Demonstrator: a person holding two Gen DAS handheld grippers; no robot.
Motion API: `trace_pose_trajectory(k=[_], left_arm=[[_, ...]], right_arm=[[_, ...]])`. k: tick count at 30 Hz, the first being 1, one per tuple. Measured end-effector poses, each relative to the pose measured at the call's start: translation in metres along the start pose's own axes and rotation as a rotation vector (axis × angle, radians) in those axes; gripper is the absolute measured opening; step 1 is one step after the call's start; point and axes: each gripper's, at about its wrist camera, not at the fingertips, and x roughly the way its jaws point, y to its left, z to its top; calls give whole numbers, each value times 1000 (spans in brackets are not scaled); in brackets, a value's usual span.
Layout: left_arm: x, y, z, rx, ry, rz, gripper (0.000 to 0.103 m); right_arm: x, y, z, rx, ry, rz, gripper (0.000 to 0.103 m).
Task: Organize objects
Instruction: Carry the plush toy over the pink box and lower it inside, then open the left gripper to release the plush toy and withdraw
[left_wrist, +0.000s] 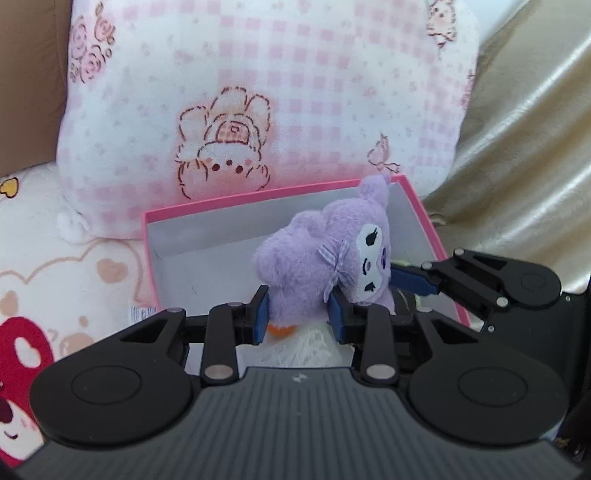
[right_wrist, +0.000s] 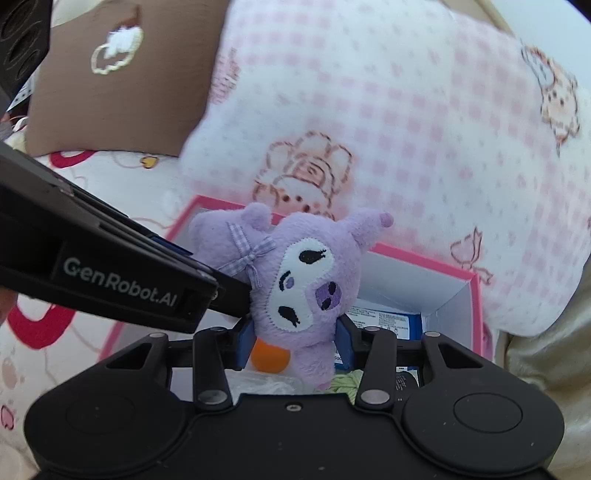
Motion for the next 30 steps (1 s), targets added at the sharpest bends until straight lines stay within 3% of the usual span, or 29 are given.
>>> trace_pose_trajectory(k=[12,30], left_arm=[[65,19,6,-100,59,23,33],[98,14,3,-90,70,85,36]], right_arm=[[63,-16,-5,23,103,3,49],[92,-34,-15,72,158,18,50]])
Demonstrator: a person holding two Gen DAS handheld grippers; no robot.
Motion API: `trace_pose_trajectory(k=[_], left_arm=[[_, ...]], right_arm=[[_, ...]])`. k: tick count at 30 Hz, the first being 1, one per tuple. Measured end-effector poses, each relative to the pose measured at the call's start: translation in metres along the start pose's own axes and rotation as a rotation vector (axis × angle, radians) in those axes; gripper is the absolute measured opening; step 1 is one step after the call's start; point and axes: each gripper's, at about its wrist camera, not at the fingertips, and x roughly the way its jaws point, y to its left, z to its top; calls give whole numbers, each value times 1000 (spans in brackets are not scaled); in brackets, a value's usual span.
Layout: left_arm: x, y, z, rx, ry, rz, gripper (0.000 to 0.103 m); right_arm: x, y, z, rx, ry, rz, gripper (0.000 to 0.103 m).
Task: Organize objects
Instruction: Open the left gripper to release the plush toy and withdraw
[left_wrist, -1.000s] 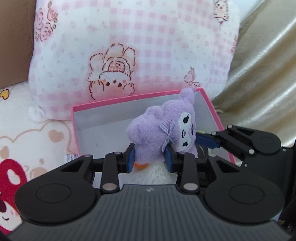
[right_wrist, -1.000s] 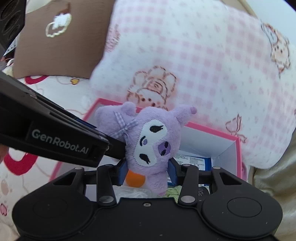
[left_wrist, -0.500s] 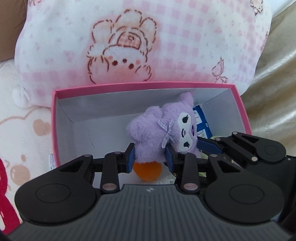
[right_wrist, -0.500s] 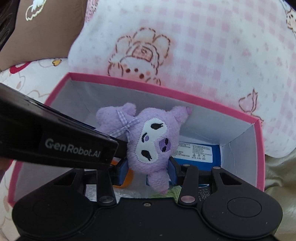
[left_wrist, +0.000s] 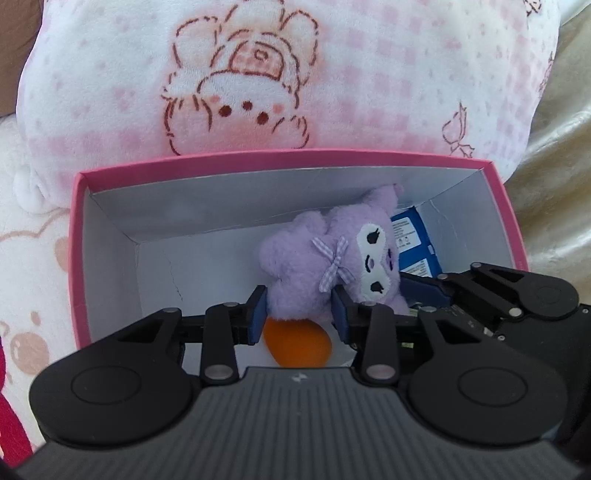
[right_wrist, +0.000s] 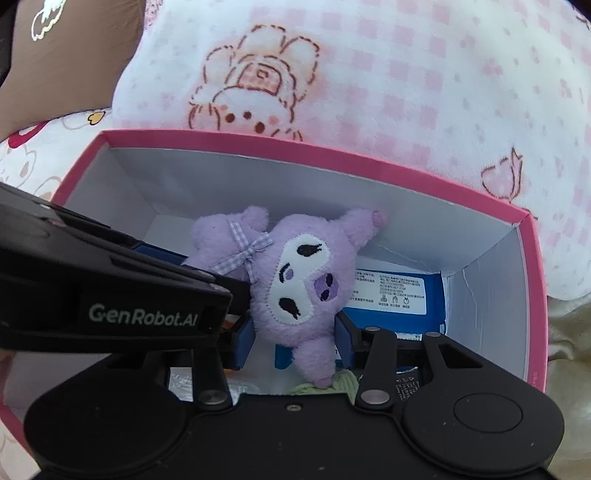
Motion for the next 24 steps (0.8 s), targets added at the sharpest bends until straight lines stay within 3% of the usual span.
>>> trace_pose_trajectory(k=[5,18,24], left_arm=[[0,-3,-3,41,-16,63,41],[-61,5,-10,79,-57,34,47],[-96,8,-16,138,-32,63,50]], right_arm=[[-4,-5,-4,18,-12,5,59],[-64,-5,-24,95,-132,89,59],[-97,12,-31,86,-184,118,59]])
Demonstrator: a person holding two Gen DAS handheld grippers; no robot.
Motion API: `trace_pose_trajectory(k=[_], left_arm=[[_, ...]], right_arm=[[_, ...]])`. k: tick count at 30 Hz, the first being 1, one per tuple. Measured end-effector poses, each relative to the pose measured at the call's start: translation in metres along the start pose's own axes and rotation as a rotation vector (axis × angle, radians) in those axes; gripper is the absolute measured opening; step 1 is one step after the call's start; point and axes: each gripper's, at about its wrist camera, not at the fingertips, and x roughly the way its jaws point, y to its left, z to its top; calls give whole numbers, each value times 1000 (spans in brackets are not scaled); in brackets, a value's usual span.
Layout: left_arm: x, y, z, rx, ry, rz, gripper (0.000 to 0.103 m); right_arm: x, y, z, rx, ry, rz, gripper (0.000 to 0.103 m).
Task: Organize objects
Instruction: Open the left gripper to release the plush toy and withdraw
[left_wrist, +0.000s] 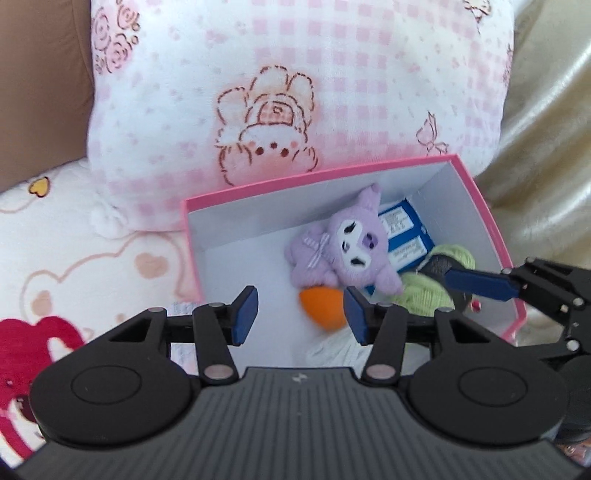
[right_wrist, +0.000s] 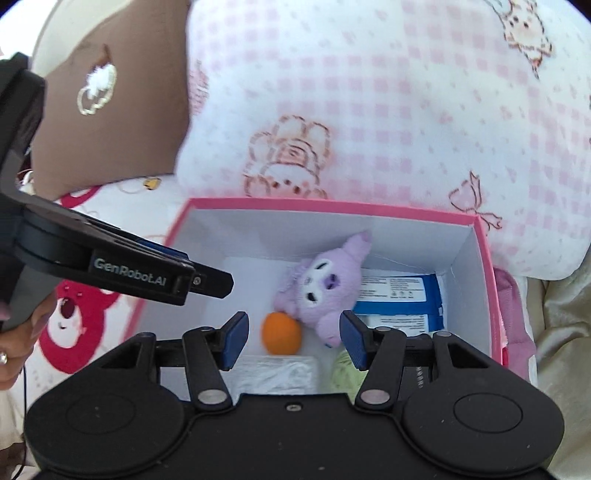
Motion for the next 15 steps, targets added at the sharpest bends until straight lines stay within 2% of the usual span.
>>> trace_pose_trajectory(k=[15], left_arm=[[-68,16,-40,54,26,-29,58]], right_arm=[[-57,33,-21,22,-46,24,61]])
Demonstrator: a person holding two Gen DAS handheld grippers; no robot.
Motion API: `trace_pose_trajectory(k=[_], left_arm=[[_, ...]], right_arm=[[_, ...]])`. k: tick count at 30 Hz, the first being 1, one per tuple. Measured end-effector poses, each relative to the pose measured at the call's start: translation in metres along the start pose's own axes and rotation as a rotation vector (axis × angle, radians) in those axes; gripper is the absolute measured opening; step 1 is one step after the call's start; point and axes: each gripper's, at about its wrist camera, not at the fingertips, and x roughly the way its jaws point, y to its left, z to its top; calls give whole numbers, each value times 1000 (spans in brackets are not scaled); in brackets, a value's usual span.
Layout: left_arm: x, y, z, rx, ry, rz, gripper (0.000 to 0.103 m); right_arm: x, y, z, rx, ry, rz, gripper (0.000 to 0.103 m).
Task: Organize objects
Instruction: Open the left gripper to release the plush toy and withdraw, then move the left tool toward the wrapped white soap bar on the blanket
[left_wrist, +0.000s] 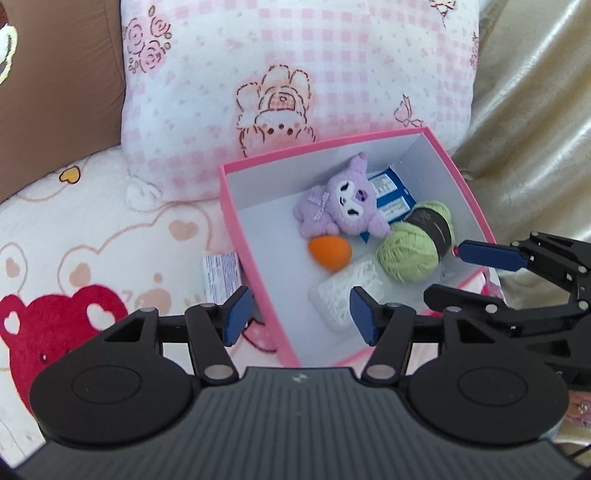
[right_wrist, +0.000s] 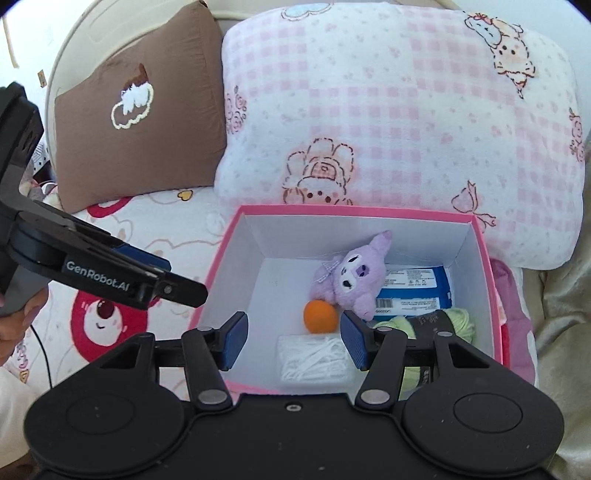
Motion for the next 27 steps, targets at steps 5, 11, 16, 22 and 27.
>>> trace_pose_trajectory(k=[5,11,16,22,27], left_arm=[[-18,6,-11,6,4,-16,59],[-35,15,-25,6,15,-31,61],[-50,26,-40,-2,27,-68,62],[-67,37,-56,10,14,-45,63],[-79,50,-67,5,1,-46,65]], right_arm=[[-15,12,-6,3,-10,5,62],[-34,33,-10,-36,-26,25,64],[-44,51,-14,-56,-40,42,67],[-49,72,-21,-60,-41,81,67],[-51,89,-29,-84,-36,98,68]])
